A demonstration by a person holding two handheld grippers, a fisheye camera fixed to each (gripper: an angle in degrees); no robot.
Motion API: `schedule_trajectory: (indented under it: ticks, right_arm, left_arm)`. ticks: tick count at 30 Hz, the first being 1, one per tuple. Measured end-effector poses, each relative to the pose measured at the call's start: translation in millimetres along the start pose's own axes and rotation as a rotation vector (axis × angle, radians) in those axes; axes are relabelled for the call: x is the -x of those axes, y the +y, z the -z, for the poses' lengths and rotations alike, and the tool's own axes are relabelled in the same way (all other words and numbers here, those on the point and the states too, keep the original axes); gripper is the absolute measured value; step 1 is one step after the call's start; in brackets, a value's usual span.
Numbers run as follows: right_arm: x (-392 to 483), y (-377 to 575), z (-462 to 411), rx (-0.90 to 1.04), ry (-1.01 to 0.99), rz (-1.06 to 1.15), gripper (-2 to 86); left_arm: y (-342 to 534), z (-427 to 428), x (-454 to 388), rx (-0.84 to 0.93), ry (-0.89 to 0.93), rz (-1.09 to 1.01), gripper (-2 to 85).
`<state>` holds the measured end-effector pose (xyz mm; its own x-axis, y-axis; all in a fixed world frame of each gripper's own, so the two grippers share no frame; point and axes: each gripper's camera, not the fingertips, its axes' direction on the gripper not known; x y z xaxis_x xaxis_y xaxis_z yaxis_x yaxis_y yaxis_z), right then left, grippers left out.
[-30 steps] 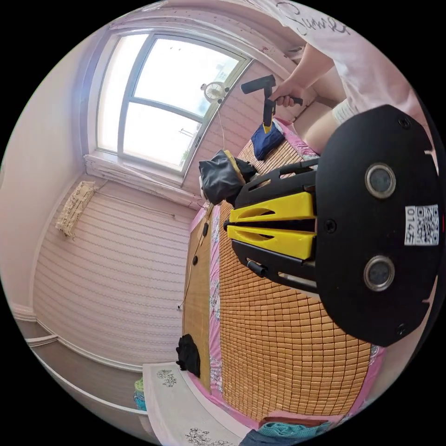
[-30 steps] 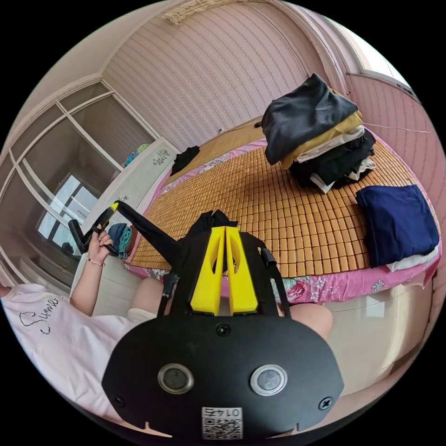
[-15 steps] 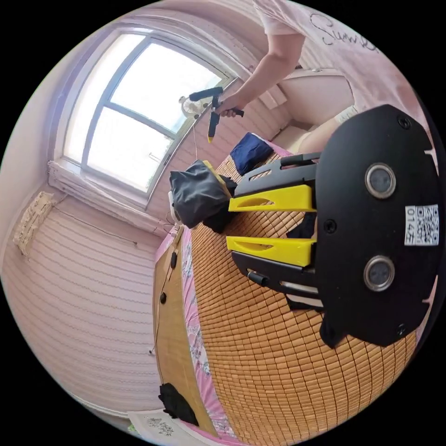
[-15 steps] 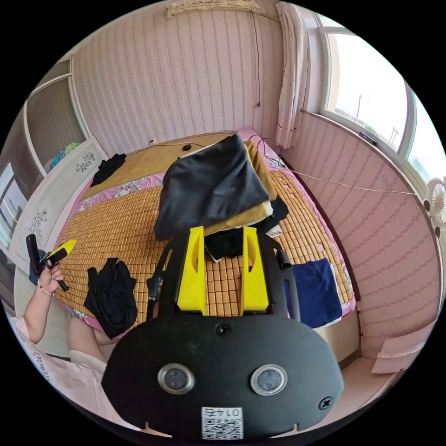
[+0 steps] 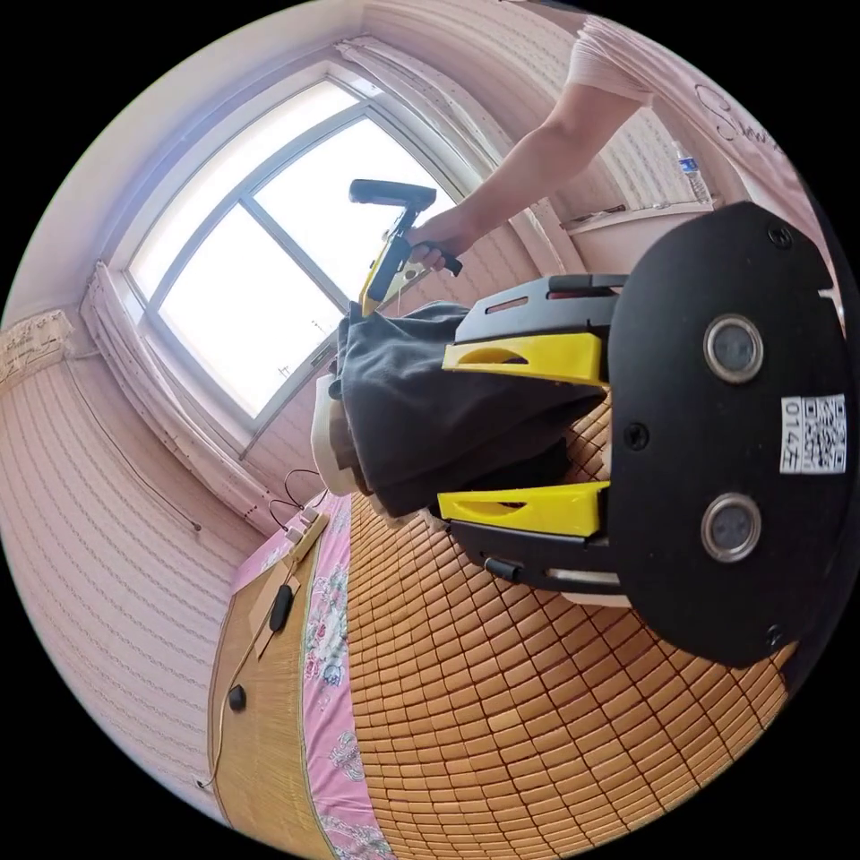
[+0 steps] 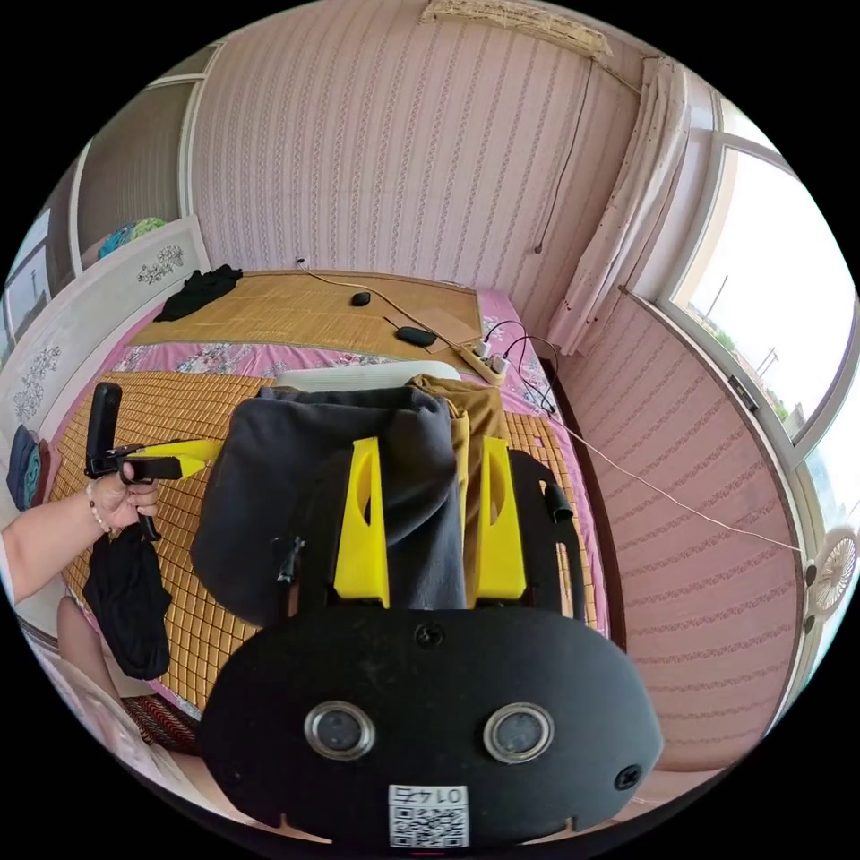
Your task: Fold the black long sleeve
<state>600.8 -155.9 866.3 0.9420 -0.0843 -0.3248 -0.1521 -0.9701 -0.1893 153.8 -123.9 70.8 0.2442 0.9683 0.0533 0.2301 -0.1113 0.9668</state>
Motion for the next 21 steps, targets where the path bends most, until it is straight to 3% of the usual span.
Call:
schedule_trajectory:
  ticks: [3,6,10,21]
  right_arm:
    - [8,-4,-32,0.084,-0.113,0.001,10.8]
    - [24,3,-31,0.024,-0.111,0.007,8.1]
    - [49,15,-17,-0.005,-0.062,0.078,6.7]
    - [137,62,94,-0.243,-0.013,0.262,6.1]
  left_arm:
    - [-10,-18,7,-0.011,0.043,0.073,17.0]
    - [-13,-32,-1,0.007,0.141,0.080,11.6]
    - [-8,-9,-22,-0.049,0.140,0.009,3.7]
    - [36,58,-166,-0.143,-0.089,-0.359,2.2]
